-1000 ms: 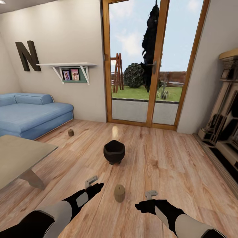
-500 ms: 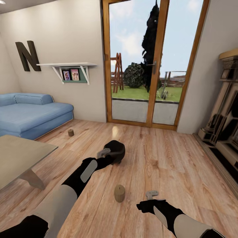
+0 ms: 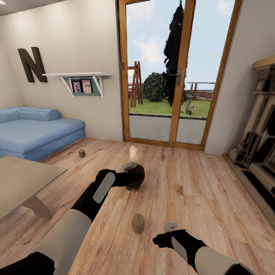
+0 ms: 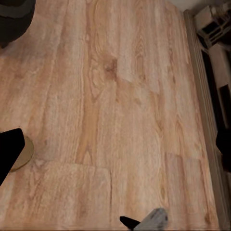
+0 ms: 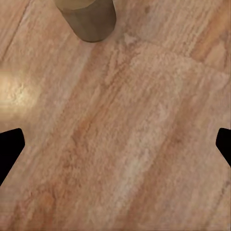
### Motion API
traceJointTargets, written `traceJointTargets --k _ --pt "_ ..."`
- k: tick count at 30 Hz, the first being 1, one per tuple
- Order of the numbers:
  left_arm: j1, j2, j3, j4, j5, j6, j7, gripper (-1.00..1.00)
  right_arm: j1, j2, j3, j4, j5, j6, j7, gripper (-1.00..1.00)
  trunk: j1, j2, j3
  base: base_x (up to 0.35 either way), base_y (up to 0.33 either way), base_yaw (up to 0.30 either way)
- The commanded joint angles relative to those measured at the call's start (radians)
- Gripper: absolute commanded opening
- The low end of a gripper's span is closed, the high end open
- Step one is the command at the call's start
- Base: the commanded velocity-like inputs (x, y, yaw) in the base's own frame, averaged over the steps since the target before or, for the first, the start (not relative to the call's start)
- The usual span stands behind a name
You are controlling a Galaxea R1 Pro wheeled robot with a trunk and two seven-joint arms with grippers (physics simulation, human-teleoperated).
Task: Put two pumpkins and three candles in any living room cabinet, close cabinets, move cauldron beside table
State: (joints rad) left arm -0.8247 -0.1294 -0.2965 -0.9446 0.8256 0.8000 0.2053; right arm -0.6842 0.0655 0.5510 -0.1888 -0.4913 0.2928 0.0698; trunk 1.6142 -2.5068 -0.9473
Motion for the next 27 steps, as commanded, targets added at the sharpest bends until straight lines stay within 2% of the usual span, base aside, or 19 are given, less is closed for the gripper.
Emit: traceJointTargets --k 1,3,6,18,27 --pt "-0.001 -0.007 -0.002 -0.003 0.009 0.024 0.011 1.0 -0.001 0.003 0.003 -0.002 -0.001 0.006 -0.016 1.0 0.0 0.0 -0.001 0.0 0.0 0.0" --pt "-0.001 -0.022 -0.004 -0.007 0.005 0.072 0.012 1.0 -0.001 0.007 0.007 -0.004 0.002 0.01 -0.07 1.0 0.0 0.0 -0.001 0.0 0.0 0.0" --pt "-0.001 -0.025 -0.004 -0.007 0.003 0.087 0.016 1.0 0.0 0.008 0.012 -0.004 0.005 0.01 -0.09 1.0 0.0 0.0 -0.001 0.0 0.0 0.04" --pt "-0.001 -0.026 -0.007 0.001 0.003 0.087 0.02 1.0 0.0 0.01 0.013 -0.002 0.006 0.004 -0.098 1.0 0.0 0.0 -0.001 0.0 0.0 0.241" --pt "-0.001 -0.027 -0.043 0.03 0.003 0.085 0.021 1.0 0.001 0.01 0.012 -0.001 0.006 0.003 -0.099 1.0 0.0 0.0 -0.002 0.0 0.0 0.289"
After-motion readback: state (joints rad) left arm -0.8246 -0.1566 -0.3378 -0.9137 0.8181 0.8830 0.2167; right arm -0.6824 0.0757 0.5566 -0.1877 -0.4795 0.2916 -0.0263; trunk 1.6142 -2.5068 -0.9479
